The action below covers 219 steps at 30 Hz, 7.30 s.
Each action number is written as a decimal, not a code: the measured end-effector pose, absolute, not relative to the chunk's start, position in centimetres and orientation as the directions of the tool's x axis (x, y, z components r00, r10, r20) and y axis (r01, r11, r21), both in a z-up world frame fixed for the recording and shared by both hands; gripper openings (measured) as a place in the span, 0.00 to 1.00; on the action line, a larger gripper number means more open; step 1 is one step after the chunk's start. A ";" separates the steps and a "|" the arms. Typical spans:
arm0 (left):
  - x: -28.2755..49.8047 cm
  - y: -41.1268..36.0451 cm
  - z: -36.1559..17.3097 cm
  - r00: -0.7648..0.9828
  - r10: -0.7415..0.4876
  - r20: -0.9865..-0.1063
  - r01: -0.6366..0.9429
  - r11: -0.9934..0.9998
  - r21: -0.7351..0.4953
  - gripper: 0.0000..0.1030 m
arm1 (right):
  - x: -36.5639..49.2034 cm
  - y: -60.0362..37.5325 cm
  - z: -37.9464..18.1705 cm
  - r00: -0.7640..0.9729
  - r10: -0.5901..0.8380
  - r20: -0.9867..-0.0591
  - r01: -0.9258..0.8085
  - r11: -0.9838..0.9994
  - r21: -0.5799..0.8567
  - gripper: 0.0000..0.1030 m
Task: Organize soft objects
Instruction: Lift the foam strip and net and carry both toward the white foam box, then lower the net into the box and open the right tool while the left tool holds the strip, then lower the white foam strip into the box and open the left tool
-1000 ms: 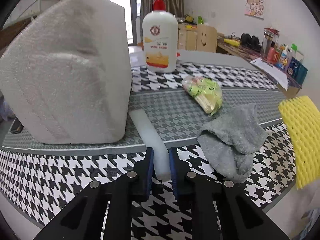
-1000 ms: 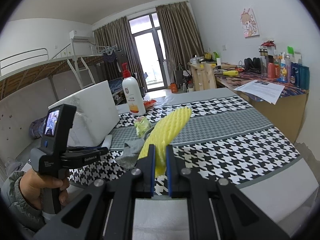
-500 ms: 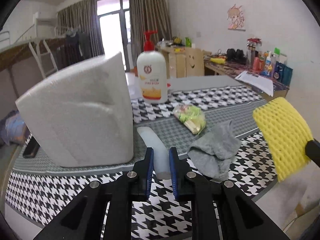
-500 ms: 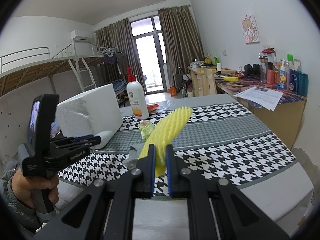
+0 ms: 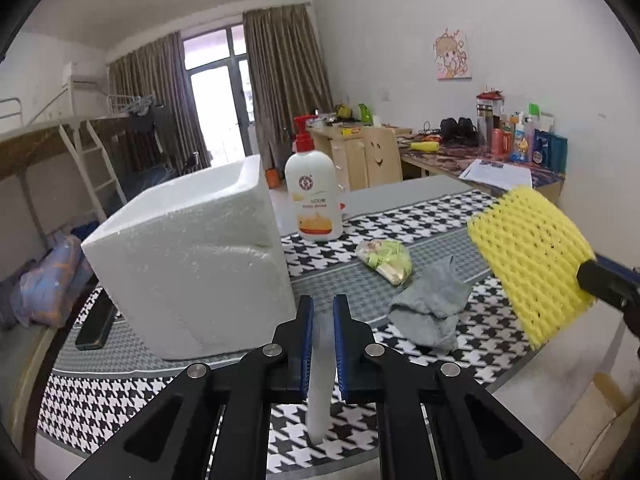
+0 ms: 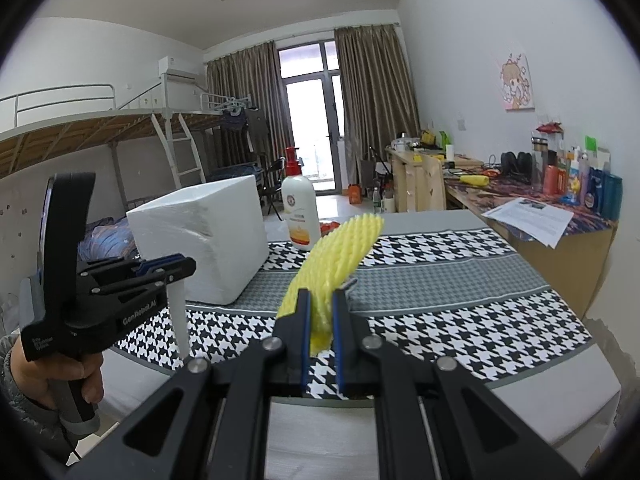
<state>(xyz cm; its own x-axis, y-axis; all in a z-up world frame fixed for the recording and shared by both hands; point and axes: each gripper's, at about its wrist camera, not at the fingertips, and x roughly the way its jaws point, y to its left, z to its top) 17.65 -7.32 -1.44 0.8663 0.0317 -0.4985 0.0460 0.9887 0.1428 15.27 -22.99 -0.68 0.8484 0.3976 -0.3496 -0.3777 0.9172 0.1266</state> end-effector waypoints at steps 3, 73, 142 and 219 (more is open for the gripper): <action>17.5 -6.7 -2.4 0.842 0.019 -0.539 0.060 0.990 0.128 0.11 | 15.5 -22.4 -0.8 0.843 0.401 -0.358 -0.382 0.916 0.126 0.12; 11.3 2.5 -1.1 0.870 0.001 -0.493 0.026 0.998 0.048 0.16 | 13.6 -15.1 1.8 0.790 0.523 -0.320 -0.541 0.840 0.038 0.12; 17.7 11.4 6.1 0.935 0.074 -0.347 -0.075 0.997 0.010 0.16 | 25.1 -3.8 7.9 0.722 0.593 -0.355 -0.627 0.779 0.025 0.12; 28.2 6.0 5.4 0.901 0.044 -0.433 -0.037 0.999 0.025 0.85 | 26.2 -13.6 5.5 0.830 0.423 -0.362 -0.431 0.900 0.064 0.87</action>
<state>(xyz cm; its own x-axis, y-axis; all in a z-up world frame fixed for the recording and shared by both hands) 28.20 6.00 5.45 0.9005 0.0439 -0.4326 -0.0366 0.9990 0.0250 26.25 -13.56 5.53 0.8304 0.4232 -0.3624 -0.4306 0.9002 0.0645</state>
